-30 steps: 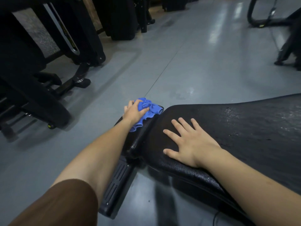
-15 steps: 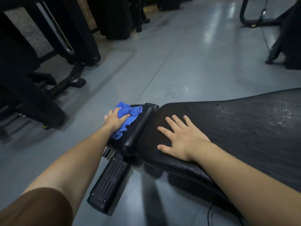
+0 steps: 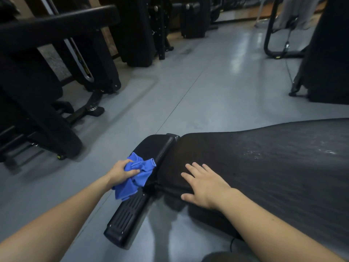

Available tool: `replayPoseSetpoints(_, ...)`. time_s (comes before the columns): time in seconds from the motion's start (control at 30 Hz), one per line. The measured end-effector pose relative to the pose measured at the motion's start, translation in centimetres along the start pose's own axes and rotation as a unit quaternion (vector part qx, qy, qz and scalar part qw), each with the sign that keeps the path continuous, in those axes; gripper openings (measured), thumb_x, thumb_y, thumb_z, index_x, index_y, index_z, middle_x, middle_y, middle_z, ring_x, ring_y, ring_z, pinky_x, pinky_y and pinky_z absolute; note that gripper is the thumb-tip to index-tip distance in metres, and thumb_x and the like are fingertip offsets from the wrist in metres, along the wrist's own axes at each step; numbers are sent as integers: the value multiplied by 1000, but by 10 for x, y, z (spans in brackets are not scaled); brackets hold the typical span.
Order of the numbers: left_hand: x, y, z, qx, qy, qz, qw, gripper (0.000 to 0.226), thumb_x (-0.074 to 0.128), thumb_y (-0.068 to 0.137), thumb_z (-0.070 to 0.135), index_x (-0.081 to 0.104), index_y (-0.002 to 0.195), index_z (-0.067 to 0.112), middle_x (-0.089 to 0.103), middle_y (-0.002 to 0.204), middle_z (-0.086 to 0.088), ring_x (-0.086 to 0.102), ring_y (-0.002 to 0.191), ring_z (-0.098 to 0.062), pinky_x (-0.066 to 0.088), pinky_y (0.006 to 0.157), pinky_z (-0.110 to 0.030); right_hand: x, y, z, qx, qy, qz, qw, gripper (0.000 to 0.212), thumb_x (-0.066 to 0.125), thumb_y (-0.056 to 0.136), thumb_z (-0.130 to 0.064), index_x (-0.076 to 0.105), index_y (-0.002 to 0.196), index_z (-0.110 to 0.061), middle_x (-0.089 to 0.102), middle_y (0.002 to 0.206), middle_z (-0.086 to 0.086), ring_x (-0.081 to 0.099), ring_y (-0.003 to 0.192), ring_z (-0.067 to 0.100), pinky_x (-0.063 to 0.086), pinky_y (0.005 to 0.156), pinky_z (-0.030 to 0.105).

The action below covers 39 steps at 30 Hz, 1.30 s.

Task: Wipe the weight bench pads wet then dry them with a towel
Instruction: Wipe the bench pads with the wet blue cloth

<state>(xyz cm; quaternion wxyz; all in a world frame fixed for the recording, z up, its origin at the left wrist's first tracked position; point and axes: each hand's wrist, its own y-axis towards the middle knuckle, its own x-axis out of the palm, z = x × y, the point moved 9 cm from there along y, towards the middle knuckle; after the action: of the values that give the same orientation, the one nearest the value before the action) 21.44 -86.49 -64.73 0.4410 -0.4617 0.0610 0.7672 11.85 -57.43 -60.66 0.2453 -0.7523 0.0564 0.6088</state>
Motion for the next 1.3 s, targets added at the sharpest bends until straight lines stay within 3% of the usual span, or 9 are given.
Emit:
replayPoseSetpoints(0.17,-8,-62,103,129,17,-20,991,19,78,85,17,69,102,18,70,99,4,60,76,9,45,73,-13,-30,-48,-6,18,140,95,985,71,51,97,-53,24,157,-24,28,162,0,28,146,21,26,118,34)
replayPoseSetpoints(0.33,9,-131,224,256,12,-43,966,34,76,69,49,67,100,41,66,106,15,62,101,-1,48,90,-22,-43,-108,15,94,402,191,891,76,63,90,-51,24,154,-35,40,152,-6,46,134,15,40,107,33)
replayPoseSetpoints(0.43,38,-177,297,321,14,-78,944,32,80,75,44,66,103,40,65,109,15,60,103,0,46,92,-20,-55,-154,44,121,515,267,805,89,71,79,-56,25,153,-37,42,150,-11,47,132,6,40,107,28)
replayPoseSetpoints(0.73,173,-328,480,407,-127,-214,879,33,86,76,29,67,103,30,73,101,8,70,94,-8,56,86,-29,-59,-357,131,219,562,413,682,120,90,49,-51,25,149,-42,48,139,-9,56,122,4,54,98,33)
replayPoseSetpoints(0.83,220,-386,530,430,-165,-287,840,27,76,88,24,67,113,23,72,106,8,68,95,-3,52,81,-18,-53,-437,162,230,577,498,606,104,92,53,-39,38,142,-36,61,131,-6,63,115,7,56,94,33)
replayPoseSetpoints(0.93,254,-436,568,459,-185,-349,796,24,56,101,21,64,123,14,68,104,9,63,87,11,45,73,-6,-43,-518,193,241,599,588,487,74,86,61,-25,50,126,-24,70,116,5,69,107,19,56,94,43)
replayPoseSetpoints(1.07,285,-474,601,512,-158,-377,756,28,51,104,26,62,129,20,68,124,6,63,103,8,45,82,-8,-26,-596,222,238,621,647,372,40,71,81,3,56,114,-14,70,108,22,71,95,36,59,84,53)
replayPoseSetpoints(1.2,303,-456,603,566,-117,-307,756,40,56,95,48,59,131,29,61,130,15,57,118,2,44,98,-20,-21,-647,241,255,576,692,353,47,76,70,-11,58,111,-22,65,114,28,67,97,48,51,83,73)
replayPoseSetpoints(1.3,312,-426,584,621,21,-151,769,55,46,88,67,54,133,36,46,140,18,42,132,-4,36,114,-36,-48,-676,238,290,412,722,475,52,74,77,2,56,118,-25,63,119,9,67,106,17,58,89,38)
